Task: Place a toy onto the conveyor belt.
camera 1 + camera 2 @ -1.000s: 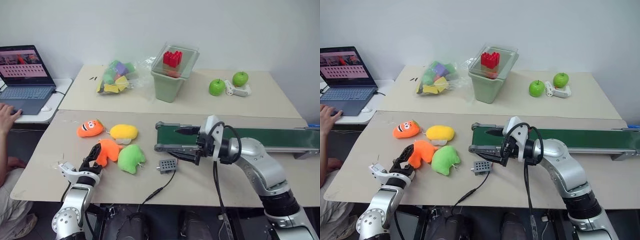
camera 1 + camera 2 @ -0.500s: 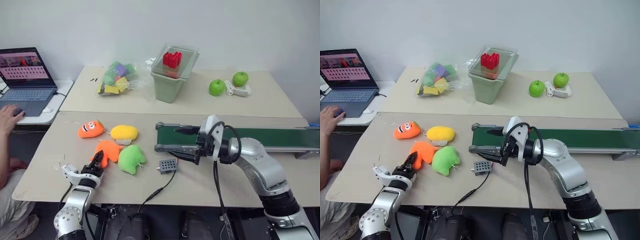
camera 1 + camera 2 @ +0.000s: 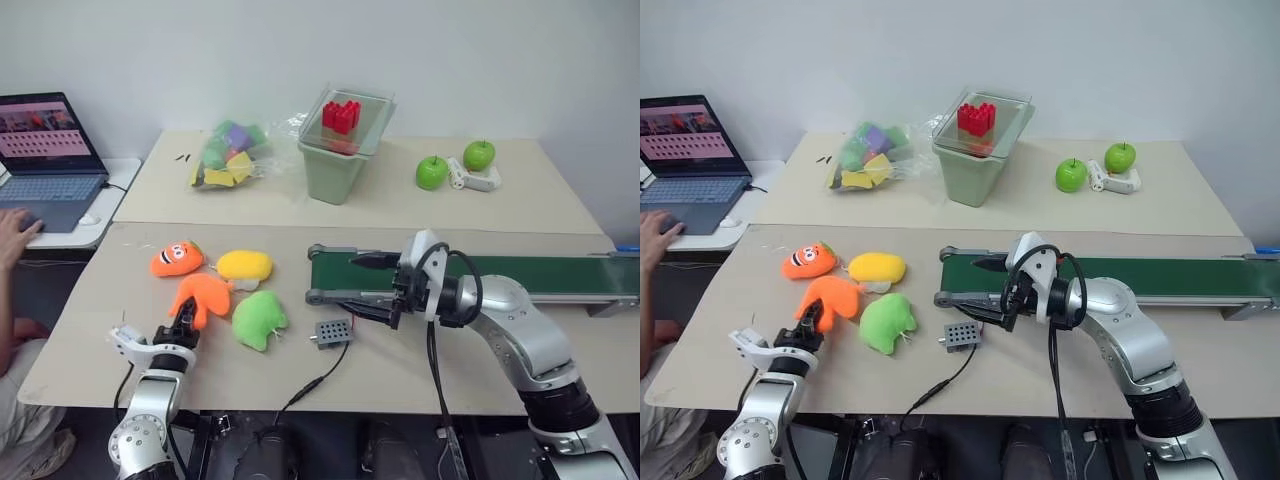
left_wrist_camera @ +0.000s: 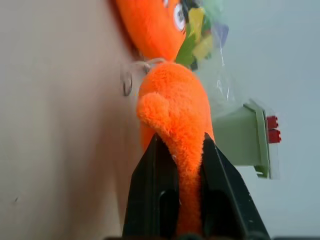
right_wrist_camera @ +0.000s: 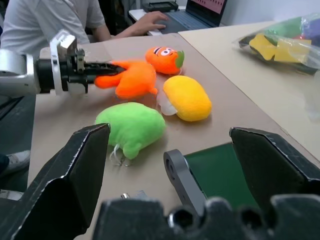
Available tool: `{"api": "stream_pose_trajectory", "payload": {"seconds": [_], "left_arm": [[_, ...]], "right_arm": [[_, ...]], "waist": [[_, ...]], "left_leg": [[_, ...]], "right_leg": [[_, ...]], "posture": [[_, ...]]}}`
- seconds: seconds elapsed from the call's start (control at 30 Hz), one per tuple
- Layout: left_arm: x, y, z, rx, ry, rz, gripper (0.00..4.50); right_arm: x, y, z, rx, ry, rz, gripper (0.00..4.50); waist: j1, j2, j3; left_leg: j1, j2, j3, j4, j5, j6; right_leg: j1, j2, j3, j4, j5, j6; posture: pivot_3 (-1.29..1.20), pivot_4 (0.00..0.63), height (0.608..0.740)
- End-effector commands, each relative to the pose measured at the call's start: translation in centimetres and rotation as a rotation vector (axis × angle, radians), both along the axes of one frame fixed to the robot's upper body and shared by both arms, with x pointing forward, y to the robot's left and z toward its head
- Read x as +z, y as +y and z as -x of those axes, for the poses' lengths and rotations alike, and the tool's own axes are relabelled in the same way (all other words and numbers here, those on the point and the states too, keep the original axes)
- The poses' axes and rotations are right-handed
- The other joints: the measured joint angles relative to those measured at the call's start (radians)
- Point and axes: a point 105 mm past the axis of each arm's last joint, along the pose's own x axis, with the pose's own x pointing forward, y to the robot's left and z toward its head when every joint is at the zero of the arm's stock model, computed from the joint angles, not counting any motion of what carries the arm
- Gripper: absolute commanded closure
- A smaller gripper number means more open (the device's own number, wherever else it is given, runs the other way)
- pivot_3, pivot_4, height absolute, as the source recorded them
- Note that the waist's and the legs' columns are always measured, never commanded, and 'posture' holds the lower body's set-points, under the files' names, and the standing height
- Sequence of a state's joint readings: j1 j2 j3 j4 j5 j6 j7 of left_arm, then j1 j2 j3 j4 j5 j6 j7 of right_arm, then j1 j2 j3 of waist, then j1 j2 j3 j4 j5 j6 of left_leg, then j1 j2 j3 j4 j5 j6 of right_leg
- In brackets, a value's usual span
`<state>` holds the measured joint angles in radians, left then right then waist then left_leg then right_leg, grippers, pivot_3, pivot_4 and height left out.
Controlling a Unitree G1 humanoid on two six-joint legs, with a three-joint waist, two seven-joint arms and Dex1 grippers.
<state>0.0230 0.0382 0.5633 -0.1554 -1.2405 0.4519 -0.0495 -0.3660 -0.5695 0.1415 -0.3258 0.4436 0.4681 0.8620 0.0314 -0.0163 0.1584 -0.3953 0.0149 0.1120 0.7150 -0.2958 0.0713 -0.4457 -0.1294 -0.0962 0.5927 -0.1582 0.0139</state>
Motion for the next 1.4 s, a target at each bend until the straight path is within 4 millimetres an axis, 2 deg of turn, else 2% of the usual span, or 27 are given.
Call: {"api": "stream_pose_trajectory", "payload": {"seconds": [0.03,0.1,0.2,0.3,0.33,0.4,0.47,0.53,0.6,0.63,0.7,0.83,0.93,1.13,1.4], "left_arm": [[6.7,-0.3,0.0,0.026,-0.144,-0.162,4.47],[9.6,-0.9,0.2,0.008,-0.220,-0.176,4.47],[13.0,-2.4,0.4,-0.054,-0.288,-0.272,4.47],[15.9,-5.7,-0.9,-0.137,-0.312,-0.651,4.47],[16.3,-7.5,-1.5,-0.186,-0.320,-0.871,4.47],[16.0,-9.5,-2.0,-0.255,-0.338,-1.138,4.47],[14.8,-12.3,-2.0,-0.371,-0.407,-1.475,4.47],[13.8,-13.8,-1.9,-0.441,-0.474,-1.685,4.47],[13.3,-14.7,-1.9,-0.471,-0.525,-1.824,4.47],[12.2,-15.6,-1.9,-0.508,-0.603,-2.031,4.47],[10.3,-16.2,-2.0,-0.575,-0.702,-2.298,4.47],[7.9,-17.6,-2.7,-0.631,-0.922,-2.573,4.47],[6.9,-18.4,-3.2,-0.652,-1.046,-2.681,4.47],[6.2,-20.2,-3.8,-0.642,-1.228,-2.745,4.47],[3.4,-21.2,-5.4,-0.726,-1.208,-2.730,4.47]], "right_arm": [[1.3,-0.5,-0.4,-0.020,-0.054,-0.016,0.00],[1.2,-0.5,-0.5,-0.022,-0.053,-0.016,0.00],[1.1,-0.5,-0.6,-0.024,-0.051,-0.019,0.00],[1.2,-1.0,-1.2,-0.052,-0.054,-0.024,0.00],[1.2,-1.4,-1.5,-0.071,-0.056,-0.023,0.00],[1.2,-1.9,-1.9,-0.092,-0.060,-0.020,0.00],[1.4,-3.0,-2.5,-0.133,-0.068,-0.014,0.00],[1.5,-3.8,-2.8,-0.165,-0.075,-0.008,0.00],[1.5,-4.4,-3.0,-0.187,-0.079,-0.002,0.00],[1.6,-5.3,-3.2,-0.218,-0.084,0.004,0.00],[1.6,-6.4,-3.5,-0.264,-0.093,0.013,0.00],[1.7,-8.4,-3.6,-0.353,-0.106,0.014,0.00],[2.0,-9.0,-3.2,-0.383,-0.115,0.008,0.00],[1.7,-9.2,-2.5,-0.407,-0.110,0.007,0.00],[1.6,-9.0,-1.9,-0.434,-0.107,-0.009,0.00]], "waist": [[0.000,-0.001,0.000],[0.002,-0.001,0.001],[0.001,-0.001,0.001],[0.004,-0.002,0.001],[0.005,-0.002,0.001],[0.005,-0.002,0.001],[0.002,-0.001,0.001],[-0.001,-0.003,0.002],[-0.006,-0.002,0.003],[-0.008,-0.003,0.003],[-0.009,-0.003,0.003],[-0.008,-0.002,0.004],[-0.006,-0.002,0.004],[-0.006,-0.002,0.004],[-0.009,-0.002,0.004]], "left_leg": [[-0.002,0.000,0.000,0.000,0.000,-0.001],[-0.006,0.000,0.000,0.001,0.004,-0.007],[-0.009,-0.001,0.000,0.001,0.004,-0.007],[-0.009,-0.001,0.000,0.001,0.005,-0.008],[-0.009,-0.001,0.000,0.001,0.006,-0.009],[-0.008,-0.002,0.001,0.001,0.006,-0.010],[-0.007,-0.002,0.002,0.000,0.007,-0.011],[-0.007,-0.001,0.003,-0.002,0.007,-0.012],[-0.008,0.000,0.004,-0.003,0.008,-0.013],[-0.008,0.001,0.003,-0.004,0.008,-0.014],[-0.009,0.001,0.003,-0.004,0.010,-0.016],[-0.007,0.002,0.003,-0.009,0.011,-0.019],[-0.008,0.003,0.003,-0.009,0.011,-0.018],[-0.008,0.002,0.003,-0.007,0.010,-0.016],[-0.009,0.002,0.004,0.000,0.005,-0.007]], "right_leg": [[-0.001,0.000,0.000,0.000,0.000,0.001],[-0.006,0.000,0.000,0.000,0.002,0.002],[-0.008,0.000,0.000,0.000,0.002,0.003],[-0.008,0.001,-0.001,0.000,0.002,0.003],[-0.008,0.001,-0.001,0.001,0.002,0.003],[-0.008,0.002,0.000,0.001,0.002,0.003],[-0.008,0.003,0.001,0.000,0.002,0.003],[-0.009,0.005,0.001,0.000,0.002,0.003],[-0.011,0.005,0.003,0.001,0.002,0.002],[-0.012,0.006,0.002,0.000,0.002,0.002],[-0.013,0.008,0.000,0.001,0.000,-0.001],[-0.013,0.009,-0.001,0.000,-0.001,-0.003],[-0.013,0.009,-0.001,0.000,-0.001,-0.003],[-0.012,0.007,0.000,0.001,-0.001,0.000],[-0.011,0.006,0.000,0.002,0.002,0.006]], "posture": [[0.00,0.150,0.740],[0.00,0.150,0.740],[0.00,0.150,0.740],[0.00,0.150,0.740],[0.00,0.150,0.740],[0.00,0.150,0.740],[0.00,0.150,0.740],[0.00,0.150,0.740],[0.00,0.150,0.740],[0.00,0.150,0.740],[0.00,0.150,0.740],[0.00,0.150,0.740],[0.00,0.150,0.740],[0.00,0.150,0.740],[0.00,0.150,0.740]]}}
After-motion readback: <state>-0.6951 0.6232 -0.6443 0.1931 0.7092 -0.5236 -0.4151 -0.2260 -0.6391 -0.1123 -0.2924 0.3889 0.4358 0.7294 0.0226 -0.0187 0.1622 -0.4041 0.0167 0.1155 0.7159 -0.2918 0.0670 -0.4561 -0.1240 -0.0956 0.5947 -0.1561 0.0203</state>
